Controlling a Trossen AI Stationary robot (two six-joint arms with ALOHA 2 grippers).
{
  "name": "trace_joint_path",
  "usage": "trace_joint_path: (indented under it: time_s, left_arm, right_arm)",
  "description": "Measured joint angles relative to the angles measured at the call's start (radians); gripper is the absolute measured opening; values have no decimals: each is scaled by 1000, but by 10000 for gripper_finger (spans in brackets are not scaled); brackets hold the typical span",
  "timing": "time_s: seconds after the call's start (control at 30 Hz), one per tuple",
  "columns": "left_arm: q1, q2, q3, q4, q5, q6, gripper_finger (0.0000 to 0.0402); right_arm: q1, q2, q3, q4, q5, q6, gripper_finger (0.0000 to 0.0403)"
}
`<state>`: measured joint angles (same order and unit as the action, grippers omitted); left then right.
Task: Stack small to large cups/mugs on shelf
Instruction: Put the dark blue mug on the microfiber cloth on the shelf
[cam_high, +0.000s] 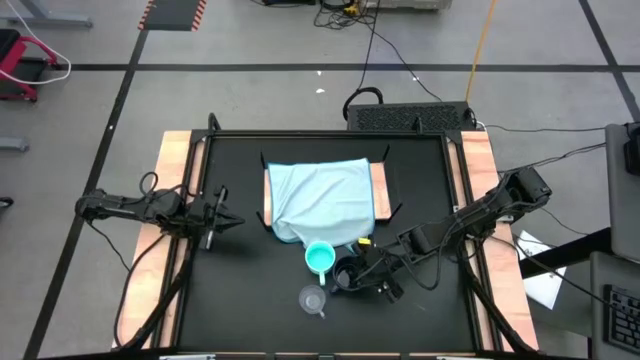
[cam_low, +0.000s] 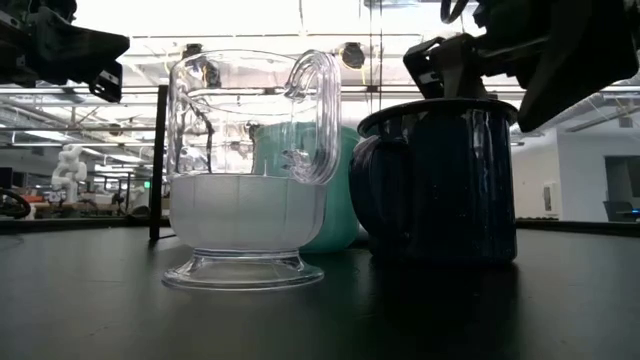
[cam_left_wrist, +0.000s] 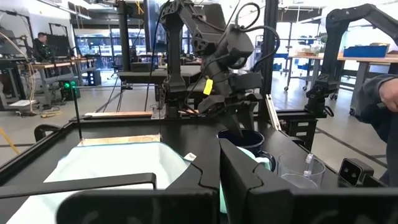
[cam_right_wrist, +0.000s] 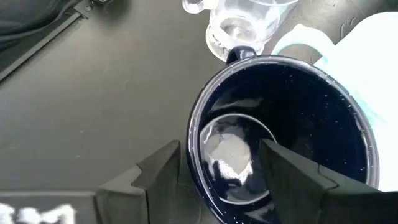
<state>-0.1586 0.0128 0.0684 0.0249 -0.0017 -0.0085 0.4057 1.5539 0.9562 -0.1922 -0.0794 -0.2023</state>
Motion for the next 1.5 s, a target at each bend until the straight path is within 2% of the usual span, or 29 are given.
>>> trace_joint_path:
  time_s: [0.53, 1.03, 1.27, 1.5]
  left_arm:
    - [0, 0, 0, 0, 1, -1, 3]
    - [0, 0, 0, -9, 1, 0, 3]
    - [0, 0, 0, -36, 2, 0, 3]
    - [0, 0, 0, -43, 1, 0, 3]
  right_arm:
    - [2, 29, 0, 22, -3, -3, 152]
    - [2, 27, 0, 38, -2, -52, 17]
    - [16, 18, 0, 30, -3, -81, 14]
    - [41, -44, 26, -70, -1, -79, 9]
